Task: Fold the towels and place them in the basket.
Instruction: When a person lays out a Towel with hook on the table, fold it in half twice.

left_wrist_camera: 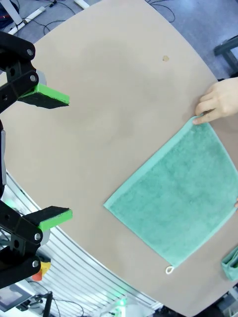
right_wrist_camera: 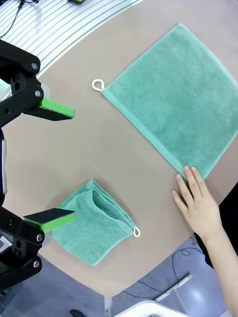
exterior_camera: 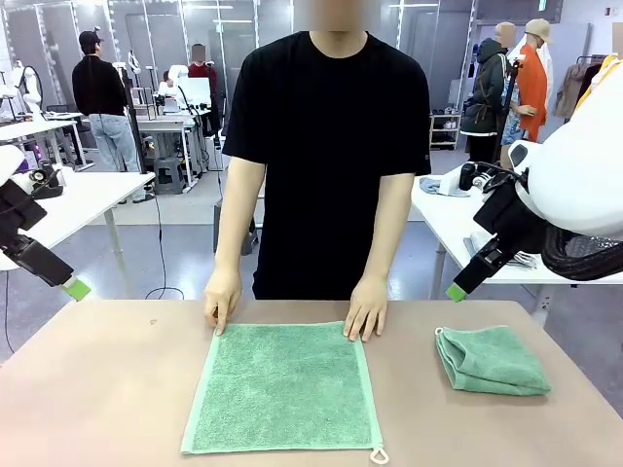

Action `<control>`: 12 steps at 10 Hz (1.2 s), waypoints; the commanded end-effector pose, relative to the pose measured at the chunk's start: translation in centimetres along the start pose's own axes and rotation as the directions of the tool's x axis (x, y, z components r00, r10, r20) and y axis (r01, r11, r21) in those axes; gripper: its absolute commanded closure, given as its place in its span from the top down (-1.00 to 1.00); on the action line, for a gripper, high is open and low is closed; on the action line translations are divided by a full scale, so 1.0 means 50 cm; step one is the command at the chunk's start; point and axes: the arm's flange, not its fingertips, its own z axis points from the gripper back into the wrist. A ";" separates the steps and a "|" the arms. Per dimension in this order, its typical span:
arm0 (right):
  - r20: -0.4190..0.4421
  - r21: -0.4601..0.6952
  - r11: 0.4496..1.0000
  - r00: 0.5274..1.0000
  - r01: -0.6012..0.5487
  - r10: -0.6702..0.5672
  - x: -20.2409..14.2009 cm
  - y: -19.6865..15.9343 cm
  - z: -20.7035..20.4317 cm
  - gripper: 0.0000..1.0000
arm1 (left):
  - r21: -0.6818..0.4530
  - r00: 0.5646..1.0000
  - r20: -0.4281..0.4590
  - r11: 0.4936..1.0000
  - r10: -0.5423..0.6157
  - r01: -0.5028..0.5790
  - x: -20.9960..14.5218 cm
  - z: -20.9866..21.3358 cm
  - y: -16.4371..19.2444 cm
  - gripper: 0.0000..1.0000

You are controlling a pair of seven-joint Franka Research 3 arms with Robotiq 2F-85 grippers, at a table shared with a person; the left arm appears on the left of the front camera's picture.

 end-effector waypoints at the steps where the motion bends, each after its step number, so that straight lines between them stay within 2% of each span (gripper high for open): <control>1: -0.007 -0.005 1.000 1.000 0.005 -0.005 0.008 -0.003 -0.001 0.79 | 0.007 1.000 -0.005 1.000 -0.004 0.004 -0.002 0.001 0.003 1.00; 12: -0.007 -0.005 1.000 1.000 0.005 -0.005 0.008 -0.003 -0.001 0.79 | 0.007 1.000 -0.005 1.000 -0.004 0.004 -0.002 0.001 0.003 1.00</control>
